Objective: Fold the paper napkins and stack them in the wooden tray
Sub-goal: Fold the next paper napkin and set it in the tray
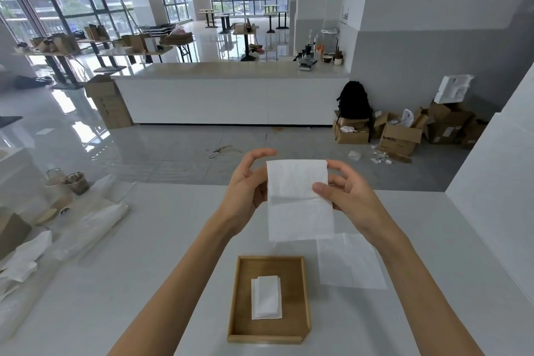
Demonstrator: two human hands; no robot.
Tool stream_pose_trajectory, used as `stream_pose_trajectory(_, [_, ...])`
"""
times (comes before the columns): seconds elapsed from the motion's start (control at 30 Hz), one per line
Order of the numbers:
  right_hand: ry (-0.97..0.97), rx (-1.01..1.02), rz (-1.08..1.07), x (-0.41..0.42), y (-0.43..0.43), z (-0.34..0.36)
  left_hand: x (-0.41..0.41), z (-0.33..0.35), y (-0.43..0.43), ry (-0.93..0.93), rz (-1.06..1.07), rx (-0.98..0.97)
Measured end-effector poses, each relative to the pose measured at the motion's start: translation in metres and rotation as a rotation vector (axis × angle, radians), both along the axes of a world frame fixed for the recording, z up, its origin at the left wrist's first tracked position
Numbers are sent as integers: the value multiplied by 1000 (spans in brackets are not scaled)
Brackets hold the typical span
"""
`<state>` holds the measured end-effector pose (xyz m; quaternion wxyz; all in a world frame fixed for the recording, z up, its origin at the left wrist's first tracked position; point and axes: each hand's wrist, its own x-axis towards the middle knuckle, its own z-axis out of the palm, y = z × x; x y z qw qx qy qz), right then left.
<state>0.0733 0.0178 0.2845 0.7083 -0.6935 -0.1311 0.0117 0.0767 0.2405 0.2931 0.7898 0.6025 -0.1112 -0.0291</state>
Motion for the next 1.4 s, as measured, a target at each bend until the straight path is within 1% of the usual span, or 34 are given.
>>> stream_pose_trajectory(0.07, [-10,15,-20,1,0,0,-3,-1,-3,96,-42,-53])
stream_pose_trajectory(0.13, [-15,27,-38,2,0,0,-4,-4,-4,139,-90,-24])
stream_pose_trajectory(0.2, [-17,36,-50,3,0,1,-6,-6,-3,105,-103,58])
stream_pose_trajectory(0.3, [-23,28,-57,5,-2,3,-6,-10,-2,71,-54,136])
stream_pose_trajectory(0.47, [43,-17,38,8,-7,2,-4,-6,-1,4,-24,156])
stream_pose_trajectory(0.63, [47,4,-26,10,-10,1,-4,-4,0,-10,-79,224])
stream_pose_trajectory(0.77, [-41,-27,-56,7,-8,7,-4,-3,0,-84,-19,226])
stream_pose_trajectory(0.87, [-86,-13,-27,5,-7,12,-3,-1,1,-117,21,178])
stream_pose_trajectory(0.97, [-127,-3,-8,1,-4,16,-1,-3,0,-85,56,59])
stream_pose_trajectory(1.13, [-209,-37,-42,2,-4,18,-2,-4,1,157,-94,-171])
stream_pose_trajectory(1.2, [-245,-65,-56,3,-5,16,-3,-3,0,227,-127,-212])
stream_pose_trajectory(1.23, [-264,-86,-57,4,-6,15,-3,-3,0,230,-124,-182])
stream_pose_trajectory(1.33, [-300,-178,-44,4,-8,10,-4,-8,-2,158,-67,-11])
stream_pose_trajectory(1.4, [-257,-188,-30,3,-9,8,-5,-10,-3,153,-33,33])
